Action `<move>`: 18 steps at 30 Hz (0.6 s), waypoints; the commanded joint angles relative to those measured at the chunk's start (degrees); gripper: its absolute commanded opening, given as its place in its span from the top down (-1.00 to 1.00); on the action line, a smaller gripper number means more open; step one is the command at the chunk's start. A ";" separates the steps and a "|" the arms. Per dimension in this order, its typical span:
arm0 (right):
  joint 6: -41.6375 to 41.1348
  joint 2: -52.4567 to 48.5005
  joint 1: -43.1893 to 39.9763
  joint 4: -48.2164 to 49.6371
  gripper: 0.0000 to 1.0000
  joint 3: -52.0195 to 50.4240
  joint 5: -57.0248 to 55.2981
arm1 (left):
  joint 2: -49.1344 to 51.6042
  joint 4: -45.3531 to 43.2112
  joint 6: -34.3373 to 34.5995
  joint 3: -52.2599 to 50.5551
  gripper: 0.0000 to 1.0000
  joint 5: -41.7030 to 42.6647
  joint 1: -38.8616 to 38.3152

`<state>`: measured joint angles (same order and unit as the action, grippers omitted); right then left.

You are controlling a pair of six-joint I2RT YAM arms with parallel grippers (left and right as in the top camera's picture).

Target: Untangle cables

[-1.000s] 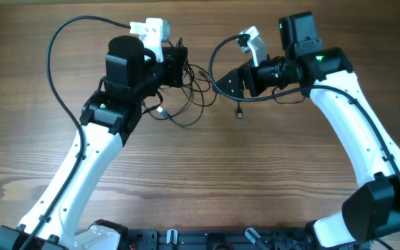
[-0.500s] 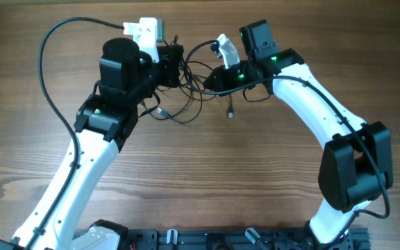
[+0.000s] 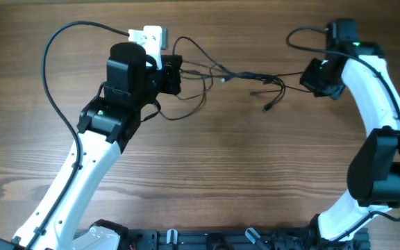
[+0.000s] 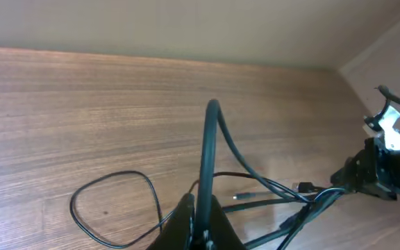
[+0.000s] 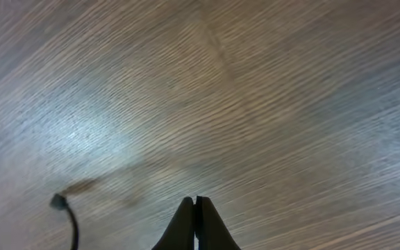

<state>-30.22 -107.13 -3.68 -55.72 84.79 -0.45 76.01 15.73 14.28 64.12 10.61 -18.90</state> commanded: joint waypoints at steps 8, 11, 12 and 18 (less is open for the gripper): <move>1.31 0.50 -6.45 0.50 0.91 -0.17 -3.10 | -6.25 7.48 -0.33 0.76 0.91 -9.09 8.59; 1.49 0.50 -6.45 0.85 0.92 -0.17 -6.56 | -6.25 10.10 -0.09 0.76 0.91 -11.67 9.31; 1.01 0.50 -6.49 0.85 0.92 -0.17 -8.68 | -6.38 10.25 -0.09 0.76 0.91 -13.62 10.05; -0.85 0.46 -6.78 2.10 0.92 -0.17 -14.14 | -6.80 10.43 -0.09 0.76 0.89 -14.78 19.41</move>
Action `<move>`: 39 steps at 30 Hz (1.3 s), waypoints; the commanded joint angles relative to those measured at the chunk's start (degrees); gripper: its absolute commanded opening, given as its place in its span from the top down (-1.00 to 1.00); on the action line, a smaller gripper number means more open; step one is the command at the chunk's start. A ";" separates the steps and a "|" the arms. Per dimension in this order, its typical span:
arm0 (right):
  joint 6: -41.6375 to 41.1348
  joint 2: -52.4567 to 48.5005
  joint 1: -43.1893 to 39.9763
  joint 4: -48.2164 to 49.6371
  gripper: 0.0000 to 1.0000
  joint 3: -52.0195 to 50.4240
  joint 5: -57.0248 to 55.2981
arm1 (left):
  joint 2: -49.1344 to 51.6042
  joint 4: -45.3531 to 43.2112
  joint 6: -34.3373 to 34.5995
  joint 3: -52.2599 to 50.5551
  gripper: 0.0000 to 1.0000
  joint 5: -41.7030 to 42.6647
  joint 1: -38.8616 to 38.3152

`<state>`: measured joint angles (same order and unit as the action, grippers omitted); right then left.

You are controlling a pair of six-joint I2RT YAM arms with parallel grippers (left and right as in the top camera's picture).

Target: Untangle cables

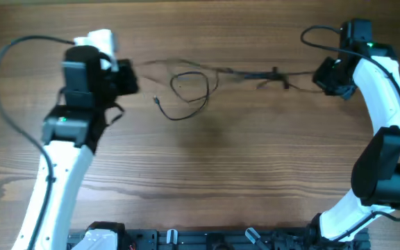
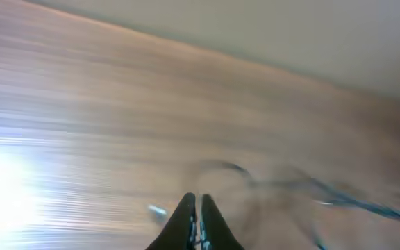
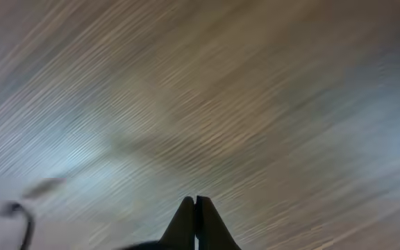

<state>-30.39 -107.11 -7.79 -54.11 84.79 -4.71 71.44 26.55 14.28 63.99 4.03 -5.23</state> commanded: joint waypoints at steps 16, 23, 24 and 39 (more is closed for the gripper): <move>8.11 0.44 10.82 8.63 0.91 -0.17 9.84 | 1.64 1.18 0.92 0.87 0.21 13.11 7.65; 20.11 0.46 27.63 15.93 0.91 2.51 15.72 | 2.89 1.18 -2.08 0.87 0.28 13.05 7.32; 19.63 0.46 28.59 16.00 0.91 3.02 13.49 | 2.89 1.18 -2.08 0.87 0.28 13.05 7.32; 7.02 0.46 26.29 7.76 -0.99 2.91 -12.98 | 2.89 2.91 -2.08 0.87 0.28 15.45 5.53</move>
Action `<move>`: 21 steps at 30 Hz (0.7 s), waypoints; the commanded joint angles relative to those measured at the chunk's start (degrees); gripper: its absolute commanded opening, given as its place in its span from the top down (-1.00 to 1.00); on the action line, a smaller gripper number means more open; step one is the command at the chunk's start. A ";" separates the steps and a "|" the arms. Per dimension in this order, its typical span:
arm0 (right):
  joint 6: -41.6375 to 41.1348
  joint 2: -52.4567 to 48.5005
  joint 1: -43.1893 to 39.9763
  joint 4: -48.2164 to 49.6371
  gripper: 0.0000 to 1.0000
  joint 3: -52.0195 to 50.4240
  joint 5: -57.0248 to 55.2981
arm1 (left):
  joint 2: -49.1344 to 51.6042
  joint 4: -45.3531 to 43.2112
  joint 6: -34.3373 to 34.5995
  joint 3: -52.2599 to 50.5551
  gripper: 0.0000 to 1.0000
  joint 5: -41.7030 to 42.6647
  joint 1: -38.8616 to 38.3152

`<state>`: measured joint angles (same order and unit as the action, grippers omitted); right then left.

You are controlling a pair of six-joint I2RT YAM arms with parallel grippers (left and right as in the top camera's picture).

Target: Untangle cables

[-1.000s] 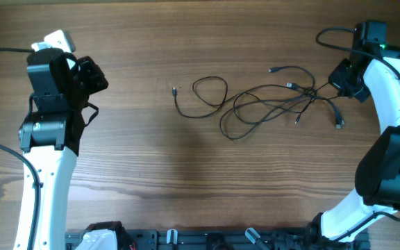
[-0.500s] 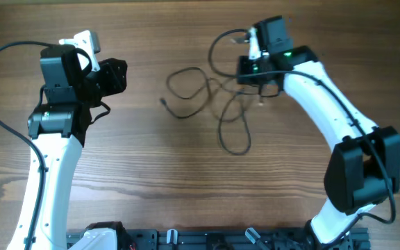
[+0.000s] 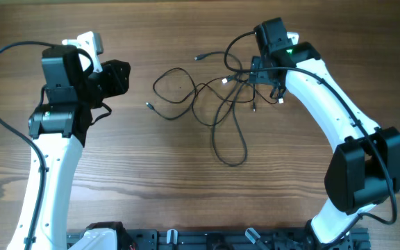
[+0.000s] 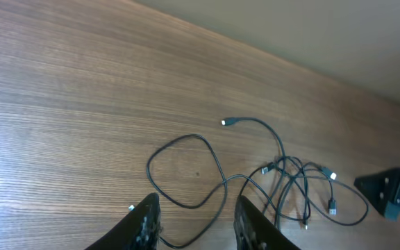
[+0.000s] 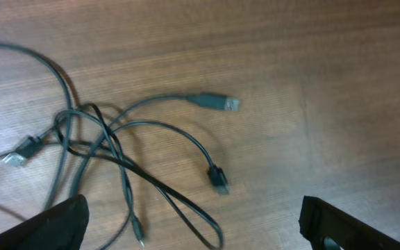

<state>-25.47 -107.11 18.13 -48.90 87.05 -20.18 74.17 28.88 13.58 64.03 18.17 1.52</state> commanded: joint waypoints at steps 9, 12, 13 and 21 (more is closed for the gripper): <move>2.23 -3.89 1.81 4.17 -0.99 -3.89 23.10 | 0.15 0.50 -1.40 0.79 0.28 -1.14 -2.91; -2.86 -5.49 2.01 8.13 -0.89 -6.54 22.58 | 0.15 0.50 -1.38 0.79 0.28 -1.11 -2.91; -8.94 -6.91 2.12 8.83 -0.74 -6.93 18.91 | 0.15 0.52 -1.40 0.79 0.28 -1.14 -2.91; -21.51 -8.79 4.20 6.40 -0.55 -6.93 13.97 | 0.15 0.55 -1.38 0.79 0.28 -1.07 -2.91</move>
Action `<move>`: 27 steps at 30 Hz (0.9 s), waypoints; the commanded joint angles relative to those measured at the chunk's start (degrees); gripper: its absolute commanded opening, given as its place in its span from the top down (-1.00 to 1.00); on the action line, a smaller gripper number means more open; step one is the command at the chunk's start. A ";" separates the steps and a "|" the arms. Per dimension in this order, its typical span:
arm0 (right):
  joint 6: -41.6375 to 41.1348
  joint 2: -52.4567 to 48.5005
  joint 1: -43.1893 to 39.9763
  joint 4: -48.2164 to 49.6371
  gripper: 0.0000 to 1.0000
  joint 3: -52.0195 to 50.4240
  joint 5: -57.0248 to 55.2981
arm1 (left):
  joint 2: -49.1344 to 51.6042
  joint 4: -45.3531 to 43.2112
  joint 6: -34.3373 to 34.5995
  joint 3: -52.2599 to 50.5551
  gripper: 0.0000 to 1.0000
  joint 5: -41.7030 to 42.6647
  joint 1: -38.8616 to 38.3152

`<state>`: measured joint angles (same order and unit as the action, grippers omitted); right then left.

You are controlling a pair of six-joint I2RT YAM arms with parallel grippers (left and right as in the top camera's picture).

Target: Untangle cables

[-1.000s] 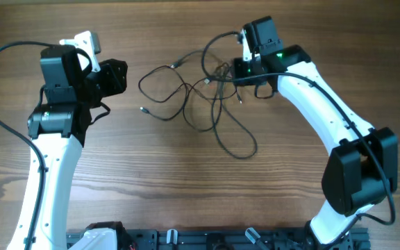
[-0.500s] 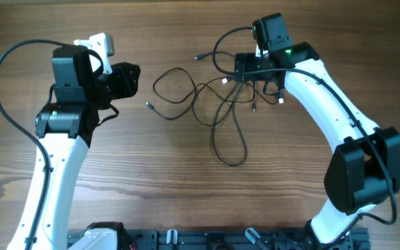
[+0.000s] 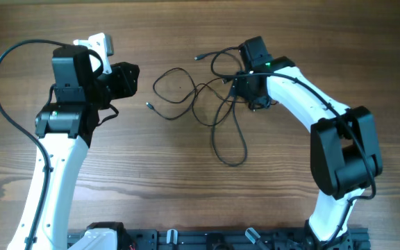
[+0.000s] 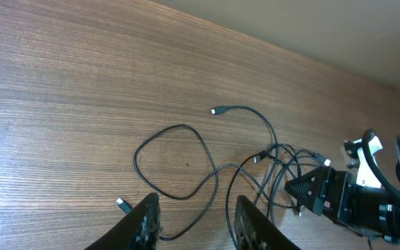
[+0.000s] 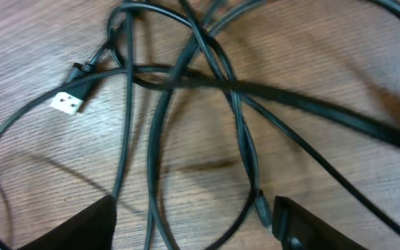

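Observation:
A tangle of thin black cables [image 3: 210, 104] lies loose on the wooden table, with one long loop [image 3: 231, 149] trailing toward the front. My right gripper [image 3: 247, 94] hangs open and low over the knot; its wrist view shows crossing strands [image 5: 207, 76] and a white-tipped plug [image 5: 67, 103] between the spread fingers [image 5: 82, 229]. My left gripper [image 3: 132, 80] stands open to the left of the cables, nothing in it. Its view shows a round loop [image 4: 176, 163], a small plug [image 4: 121, 203] and the right gripper [image 4: 325, 194] at the knot.
The table's far edge [image 4: 255, 42] meets a pale wall behind the cables. The left arm's own black supply cable [image 3: 5, 62] arcs over the left side of the table. A black rail [image 3: 207, 239] runs along the front edge.
My right gripper has moved left and down, from beside the tangle to close over its knot. The left gripper shifted slightly right. Both stay open and the cables lie much as before.
First both grippers were shut with the cables strung between them along the back of the table. Then the arms stood farther apart and the cables were pulled nearly straight. Later both grippers were open and the cables lay slack mid-table. Now the right one hovers over the knot.

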<state>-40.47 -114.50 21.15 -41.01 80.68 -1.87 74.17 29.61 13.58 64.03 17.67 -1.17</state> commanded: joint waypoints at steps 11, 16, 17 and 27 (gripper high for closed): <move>-12.28 -1.46 1.90 -4.70 -0.15 -0.57 -5.84 | 0.15 1.11 -2.89 0.79 0.27 -0.59 -0.22; -15.96 -1.46 3.45 -4.90 -0.21 -0.57 -5.79 | 0.15 1.11 -2.91 0.79 0.27 -0.59 -0.22; -16.90 -1.46 3.85 -4.85 -0.14 -0.57 -5.81 | 0.15 1.11 -2.93 0.79 0.27 -0.59 -0.22; -12.02 -2.56 6.97 -4.28 0.92 -0.50 -5.66 | 0.15 1.51 -3.15 0.79 0.27 -0.59 -0.22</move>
<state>-56.23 -117.32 28.03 -45.17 80.66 -6.50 74.17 30.92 11.62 64.03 17.65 -1.17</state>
